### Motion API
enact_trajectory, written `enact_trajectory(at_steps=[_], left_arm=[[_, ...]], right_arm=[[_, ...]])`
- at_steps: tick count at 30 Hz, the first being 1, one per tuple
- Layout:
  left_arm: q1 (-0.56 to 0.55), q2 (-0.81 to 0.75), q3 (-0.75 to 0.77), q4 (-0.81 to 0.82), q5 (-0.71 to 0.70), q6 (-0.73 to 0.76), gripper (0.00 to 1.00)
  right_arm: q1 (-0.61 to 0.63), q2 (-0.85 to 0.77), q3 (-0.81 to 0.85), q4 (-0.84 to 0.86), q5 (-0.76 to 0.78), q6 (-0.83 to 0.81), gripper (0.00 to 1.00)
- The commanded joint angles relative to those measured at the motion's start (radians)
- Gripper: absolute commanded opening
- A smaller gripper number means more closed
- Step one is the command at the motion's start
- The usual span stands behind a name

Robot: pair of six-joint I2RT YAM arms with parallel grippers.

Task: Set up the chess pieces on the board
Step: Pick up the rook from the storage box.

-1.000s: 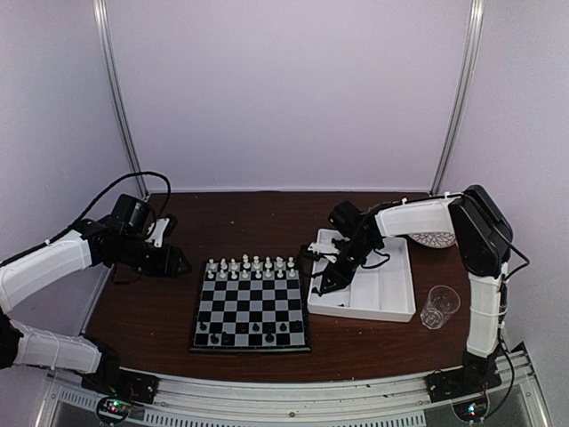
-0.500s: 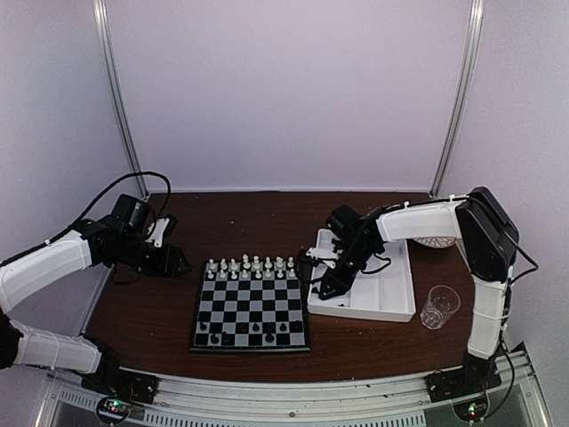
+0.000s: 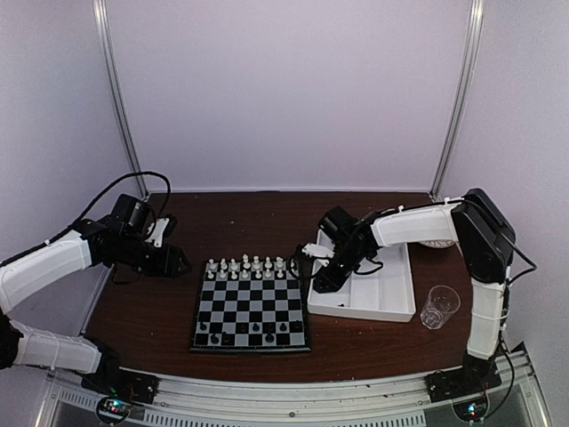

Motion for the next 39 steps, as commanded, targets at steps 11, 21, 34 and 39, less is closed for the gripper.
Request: enact_trajectory(at_steps=[11, 21, 34, 39], left_arm=[[0.008, 0.006, -0.010, 0.046, 0.009, -0.008, 0.60], [0.008, 0.021, -0.008, 0.046, 0.014, -0.010, 0.60], [0.008, 0.033, 0.002, 0.052, 0.027, -0.004, 0.60], [0.008, 0.012, -0.006, 0.072, 0.063, 0.001, 0.59]], right_arm=[[-0.005, 0.013, -0.016, 0.034, -0.015, 0.101, 0.37], [-0.017, 0.087, 0.022, 0.054, 0.125, 0.136, 0.25], [-0.052, 0.043, -0.017, 0.013, 0.083, 0.060, 0.17], [-0.052, 0.060, -0.017, -0.002, 0.140, 0.054, 0.27]])
